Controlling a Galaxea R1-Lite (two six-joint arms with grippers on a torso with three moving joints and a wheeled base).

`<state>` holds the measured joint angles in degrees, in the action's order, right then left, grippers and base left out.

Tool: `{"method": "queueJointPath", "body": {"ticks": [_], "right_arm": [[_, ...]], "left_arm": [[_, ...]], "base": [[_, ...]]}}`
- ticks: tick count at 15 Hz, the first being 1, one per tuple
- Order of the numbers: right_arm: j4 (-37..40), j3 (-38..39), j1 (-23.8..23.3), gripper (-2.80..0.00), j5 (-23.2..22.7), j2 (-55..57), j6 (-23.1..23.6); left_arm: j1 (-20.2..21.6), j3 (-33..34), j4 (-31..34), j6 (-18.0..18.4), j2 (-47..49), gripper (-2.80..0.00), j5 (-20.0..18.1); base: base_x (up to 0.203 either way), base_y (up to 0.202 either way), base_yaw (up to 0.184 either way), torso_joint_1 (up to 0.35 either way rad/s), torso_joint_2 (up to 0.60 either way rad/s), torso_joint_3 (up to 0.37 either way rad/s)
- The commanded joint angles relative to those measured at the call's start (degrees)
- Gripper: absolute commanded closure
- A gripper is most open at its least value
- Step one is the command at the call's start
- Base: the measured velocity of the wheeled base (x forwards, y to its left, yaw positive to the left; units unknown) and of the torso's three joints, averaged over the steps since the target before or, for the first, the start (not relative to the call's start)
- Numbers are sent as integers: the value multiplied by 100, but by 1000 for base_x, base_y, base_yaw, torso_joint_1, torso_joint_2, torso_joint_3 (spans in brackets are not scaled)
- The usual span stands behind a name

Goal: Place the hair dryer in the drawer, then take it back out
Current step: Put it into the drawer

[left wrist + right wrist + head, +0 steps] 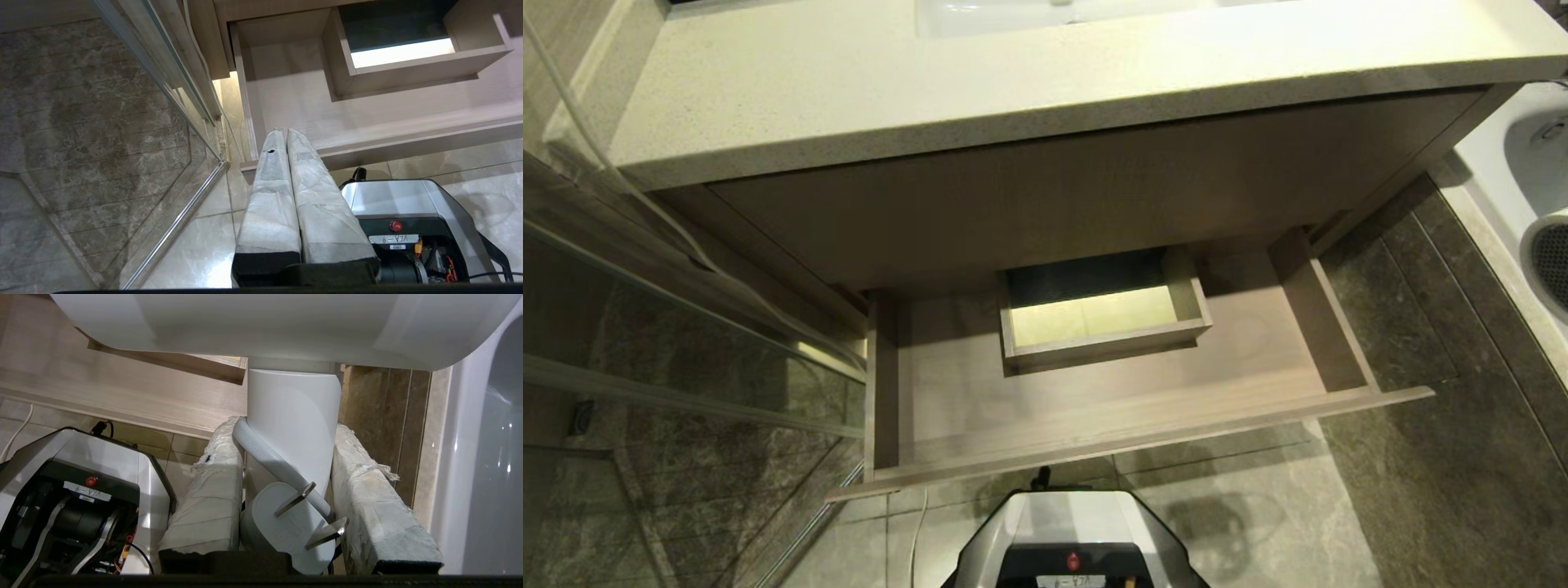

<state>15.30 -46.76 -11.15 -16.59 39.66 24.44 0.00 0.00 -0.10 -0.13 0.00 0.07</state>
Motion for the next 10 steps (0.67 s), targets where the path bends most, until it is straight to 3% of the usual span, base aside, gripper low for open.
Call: {"method": "queueJointPath", "body": {"ticks": [1,10], "right_arm": [[-1,6,-1,0,-11,-28,17],[-31,53,-5,0,-11,-98,-1]], "left_arm": [[0,9,1,-4,0,0,1],[0,9,1,-4,0,0,1]], "base": [[0,0,0,-217,379,155],[0,0,0,-297,490,188]]}}
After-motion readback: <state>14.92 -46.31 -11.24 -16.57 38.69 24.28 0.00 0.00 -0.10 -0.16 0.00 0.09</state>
